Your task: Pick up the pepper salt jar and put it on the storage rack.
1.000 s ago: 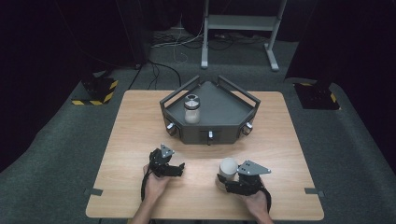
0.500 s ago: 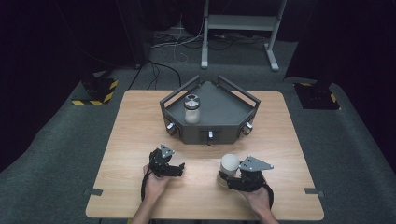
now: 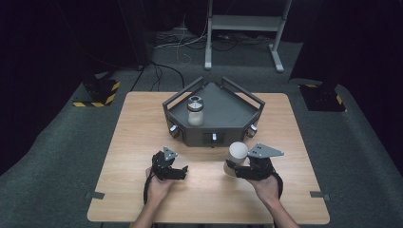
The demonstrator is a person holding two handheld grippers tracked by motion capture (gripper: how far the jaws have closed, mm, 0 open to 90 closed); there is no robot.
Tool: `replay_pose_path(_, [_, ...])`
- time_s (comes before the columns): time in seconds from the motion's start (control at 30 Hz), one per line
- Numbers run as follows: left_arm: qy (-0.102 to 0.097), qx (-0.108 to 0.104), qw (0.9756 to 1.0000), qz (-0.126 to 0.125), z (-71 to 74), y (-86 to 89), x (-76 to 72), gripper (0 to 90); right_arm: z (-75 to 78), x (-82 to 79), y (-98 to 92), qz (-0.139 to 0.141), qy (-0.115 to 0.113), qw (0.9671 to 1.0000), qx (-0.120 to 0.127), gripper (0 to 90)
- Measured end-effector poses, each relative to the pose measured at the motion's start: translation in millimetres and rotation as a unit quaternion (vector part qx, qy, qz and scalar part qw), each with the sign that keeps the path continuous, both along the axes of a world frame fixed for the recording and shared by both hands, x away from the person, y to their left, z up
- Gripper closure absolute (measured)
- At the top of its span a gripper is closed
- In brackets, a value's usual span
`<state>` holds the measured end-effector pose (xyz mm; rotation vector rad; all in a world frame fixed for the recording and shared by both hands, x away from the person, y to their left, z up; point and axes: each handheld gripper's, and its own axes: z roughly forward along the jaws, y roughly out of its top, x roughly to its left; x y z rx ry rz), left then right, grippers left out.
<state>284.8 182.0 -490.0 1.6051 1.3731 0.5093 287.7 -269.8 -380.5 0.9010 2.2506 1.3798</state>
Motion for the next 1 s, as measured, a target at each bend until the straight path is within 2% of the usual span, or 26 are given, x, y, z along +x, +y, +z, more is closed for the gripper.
replay_pose_path(0.23, [0.0, 0.0, 1.0, 0.0, 0.0, 0.1, 0.0, 6.0, 13.0, 12.7, -0.4, -0.006, -0.002, 1.0, 0.001, 33.6])
replay_pose_path(0.5, [0.0, 0.0, 1.0, 0.0, 0.1, 0.0, 0.0, 5.9, 34.6, 32.0, -2.4, -0.016, -0.002, 0.9998, 0.01, 33.6])
replay_pose_path(0.8, [0.0, 0.0, 1.0, 0.0, 0.1, 0.1, 0.0, 6.0, 56.4, 51.1, -0.8, -0.015, 0.0, 0.9999, 0.008, 33.7])
replay_pose_path(1.0, [0.0, 0.0, 1.0, 0.0, 0.1, 0.0, 0.0, 5.9, 70.3, 63.1, 0.9, -0.014, 0.001, 0.9998, 0.015, 33.7])
